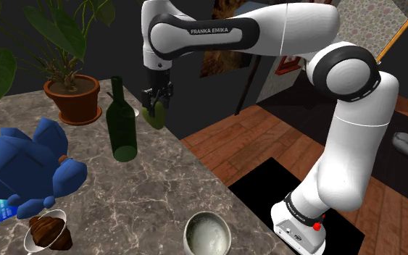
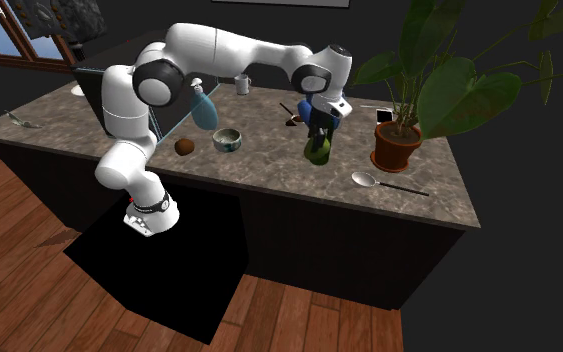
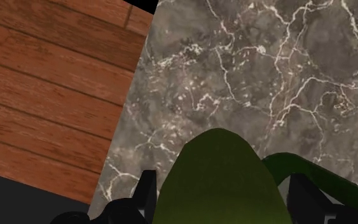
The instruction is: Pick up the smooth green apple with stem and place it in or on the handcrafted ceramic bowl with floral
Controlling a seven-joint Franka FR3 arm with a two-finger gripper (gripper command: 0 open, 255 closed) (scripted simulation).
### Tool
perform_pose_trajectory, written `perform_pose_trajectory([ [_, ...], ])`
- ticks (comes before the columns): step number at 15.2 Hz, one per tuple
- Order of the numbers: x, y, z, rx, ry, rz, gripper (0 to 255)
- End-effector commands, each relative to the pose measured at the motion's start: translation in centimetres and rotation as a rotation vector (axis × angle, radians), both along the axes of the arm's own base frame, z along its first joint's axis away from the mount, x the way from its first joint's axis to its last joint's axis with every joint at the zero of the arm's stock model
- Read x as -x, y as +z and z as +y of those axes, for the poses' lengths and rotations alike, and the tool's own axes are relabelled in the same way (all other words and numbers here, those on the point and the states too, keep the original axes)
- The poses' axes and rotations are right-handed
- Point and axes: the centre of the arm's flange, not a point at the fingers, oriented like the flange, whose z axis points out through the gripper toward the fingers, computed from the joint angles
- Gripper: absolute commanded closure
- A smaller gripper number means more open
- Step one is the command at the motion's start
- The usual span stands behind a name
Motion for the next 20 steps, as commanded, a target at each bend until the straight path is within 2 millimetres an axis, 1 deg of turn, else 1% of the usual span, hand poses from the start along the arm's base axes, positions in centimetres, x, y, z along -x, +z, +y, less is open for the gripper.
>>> perform_pose_trajectory([
  [1,0.0,1.0,0.0,0.000,0.000,0.000,255],
  [8,0.0,4.6,0.0,0.000,0.000,0.000,255],
  [20,15.7,5.4,2.1,0.000,0.000,0.000,255],
])
